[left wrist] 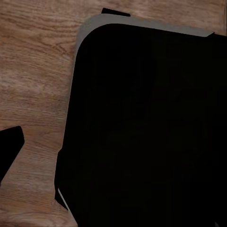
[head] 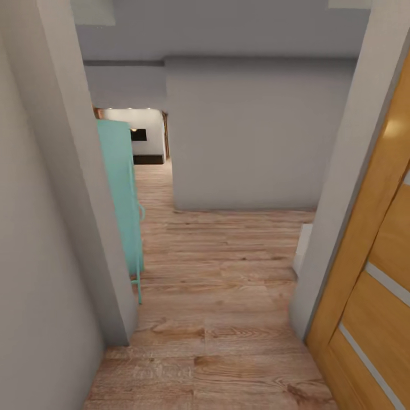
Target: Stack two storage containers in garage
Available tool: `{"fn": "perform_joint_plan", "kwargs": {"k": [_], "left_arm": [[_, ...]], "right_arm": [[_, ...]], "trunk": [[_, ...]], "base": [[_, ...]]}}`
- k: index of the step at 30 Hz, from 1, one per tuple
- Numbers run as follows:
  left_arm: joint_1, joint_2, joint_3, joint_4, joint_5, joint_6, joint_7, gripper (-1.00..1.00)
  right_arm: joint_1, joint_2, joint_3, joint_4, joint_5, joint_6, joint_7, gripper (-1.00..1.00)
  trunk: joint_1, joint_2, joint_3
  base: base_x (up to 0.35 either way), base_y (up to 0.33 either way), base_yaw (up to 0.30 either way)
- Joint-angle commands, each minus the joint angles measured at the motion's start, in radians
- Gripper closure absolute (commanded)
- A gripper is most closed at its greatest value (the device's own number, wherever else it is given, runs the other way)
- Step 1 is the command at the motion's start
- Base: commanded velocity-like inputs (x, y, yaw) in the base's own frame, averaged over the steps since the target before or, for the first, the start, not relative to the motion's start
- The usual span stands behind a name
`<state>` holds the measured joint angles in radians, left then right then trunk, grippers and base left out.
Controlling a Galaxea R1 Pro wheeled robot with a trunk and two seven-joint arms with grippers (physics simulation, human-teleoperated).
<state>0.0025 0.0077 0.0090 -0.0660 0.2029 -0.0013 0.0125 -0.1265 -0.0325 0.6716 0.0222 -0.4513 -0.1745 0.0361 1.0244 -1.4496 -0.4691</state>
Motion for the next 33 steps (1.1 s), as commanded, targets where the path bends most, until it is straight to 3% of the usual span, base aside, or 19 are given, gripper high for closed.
{"fn": "perform_joint_plan", "kwargs": {"k": [1,33], "left_arm": [[0.0,0.0,0.0,-0.001,0.006,0.0,0.001,-1.0],[0.0,-0.002,0.003,-0.001,0.006,-0.008,0.001,-1.0]], "right_arm": [[-0.001,0.0,0.008,0.002,-0.01,-0.005,0.004,-1.0],[-0.001,0.0,0.008,0.002,-0.01,-0.005,0.004,-1.0]], "trunk": [[0.001,0.0,-0.001],[0.001,0.0,-0.001]], "base": [[0.321,-0.001,0.0],[0.322,0.0,0.0]]}}
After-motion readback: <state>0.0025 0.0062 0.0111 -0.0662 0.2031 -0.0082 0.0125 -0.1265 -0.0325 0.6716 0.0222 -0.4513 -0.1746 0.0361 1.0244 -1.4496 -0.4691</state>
